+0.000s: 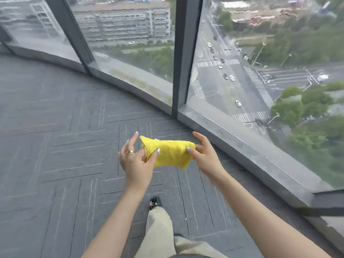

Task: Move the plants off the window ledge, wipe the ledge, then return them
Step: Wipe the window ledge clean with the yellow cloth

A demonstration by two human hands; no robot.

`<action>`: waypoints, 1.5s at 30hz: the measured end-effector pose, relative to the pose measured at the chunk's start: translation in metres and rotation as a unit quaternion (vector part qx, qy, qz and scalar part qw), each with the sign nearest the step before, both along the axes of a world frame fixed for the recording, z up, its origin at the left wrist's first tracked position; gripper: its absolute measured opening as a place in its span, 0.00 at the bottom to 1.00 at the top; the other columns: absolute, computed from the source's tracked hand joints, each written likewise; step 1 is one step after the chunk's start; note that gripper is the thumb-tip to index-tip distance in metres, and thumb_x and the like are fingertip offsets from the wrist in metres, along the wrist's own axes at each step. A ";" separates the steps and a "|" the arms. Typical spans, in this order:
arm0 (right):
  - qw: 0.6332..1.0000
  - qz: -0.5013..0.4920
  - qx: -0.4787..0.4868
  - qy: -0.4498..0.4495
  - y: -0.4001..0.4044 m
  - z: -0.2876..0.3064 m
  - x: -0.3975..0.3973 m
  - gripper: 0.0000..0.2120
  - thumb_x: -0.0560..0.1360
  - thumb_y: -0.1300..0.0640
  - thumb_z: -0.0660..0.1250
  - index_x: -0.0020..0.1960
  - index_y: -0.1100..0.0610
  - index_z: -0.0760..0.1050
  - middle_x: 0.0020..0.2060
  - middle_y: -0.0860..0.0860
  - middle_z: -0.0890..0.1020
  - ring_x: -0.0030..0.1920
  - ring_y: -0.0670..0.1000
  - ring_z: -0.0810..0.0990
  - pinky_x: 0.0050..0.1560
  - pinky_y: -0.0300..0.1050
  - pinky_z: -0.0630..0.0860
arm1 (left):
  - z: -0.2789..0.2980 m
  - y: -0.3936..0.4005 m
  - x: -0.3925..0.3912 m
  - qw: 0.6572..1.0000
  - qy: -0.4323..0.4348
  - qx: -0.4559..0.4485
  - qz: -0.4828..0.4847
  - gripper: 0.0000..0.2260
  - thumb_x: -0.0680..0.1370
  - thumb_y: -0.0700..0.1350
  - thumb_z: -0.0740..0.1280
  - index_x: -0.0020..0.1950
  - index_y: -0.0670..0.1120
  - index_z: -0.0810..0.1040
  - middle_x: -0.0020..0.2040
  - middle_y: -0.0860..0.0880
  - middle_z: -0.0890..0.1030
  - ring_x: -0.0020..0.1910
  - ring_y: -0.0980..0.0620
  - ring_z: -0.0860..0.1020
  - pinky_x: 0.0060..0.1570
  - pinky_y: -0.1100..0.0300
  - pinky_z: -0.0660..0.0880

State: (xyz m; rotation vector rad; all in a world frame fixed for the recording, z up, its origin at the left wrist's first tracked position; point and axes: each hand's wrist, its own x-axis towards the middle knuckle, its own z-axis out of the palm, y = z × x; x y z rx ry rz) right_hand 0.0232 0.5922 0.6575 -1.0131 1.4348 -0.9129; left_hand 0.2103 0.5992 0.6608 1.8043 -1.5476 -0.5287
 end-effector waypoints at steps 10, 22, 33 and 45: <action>0.974 -0.108 0.069 0.187 -0.039 -0.008 -0.174 0.12 0.70 0.57 0.70 0.40 0.39 0.73 0.48 0.49 0.74 0.51 0.50 0.73 0.49 0.40 0.68 | 0.010 -0.142 -0.177 0.860 0.181 0.242 -0.412 0.12 0.69 0.53 0.71 0.42 0.45 0.83 0.31 0.60 0.78 0.35 0.62 0.75 0.43 0.70 0.71; 0.780 -0.557 0.074 -0.276 0.017 -0.086 -0.351 0.21 0.73 0.42 0.59 0.50 0.56 0.81 0.42 0.53 0.84 0.41 0.52 0.82 0.36 0.40 0.77 | -0.045 -0.116 -0.429 0.709 0.323 0.511 -0.365 0.04 0.76 0.38 0.64 0.48 0.46 0.76 0.48 0.44 0.80 0.44 0.47 0.78 0.44 0.50 0.80; 0.512 -0.658 0.055 -0.550 0.013 -0.253 -0.470 0.47 0.61 0.24 0.61 0.66 0.57 0.73 0.64 0.61 0.76 0.65 0.60 0.73 0.67 0.56 0.65 | -0.214 -0.092 -0.593 0.649 0.434 0.589 -0.211 0.07 0.77 0.36 0.61 0.52 0.43 0.75 0.42 0.46 0.78 0.34 0.52 0.76 0.30 0.62 0.76; 0.610 -0.640 -0.017 -0.467 -0.015 -0.571 -0.537 0.18 0.67 0.59 0.70 0.55 0.64 0.75 0.48 0.61 0.83 0.46 0.59 0.83 0.42 0.53 0.82 | -0.555 -0.116 -0.656 0.583 0.422 0.599 -0.351 0.13 0.78 0.34 0.57 0.57 0.45 0.76 0.51 0.46 0.81 0.46 0.51 0.80 0.40 0.60 0.80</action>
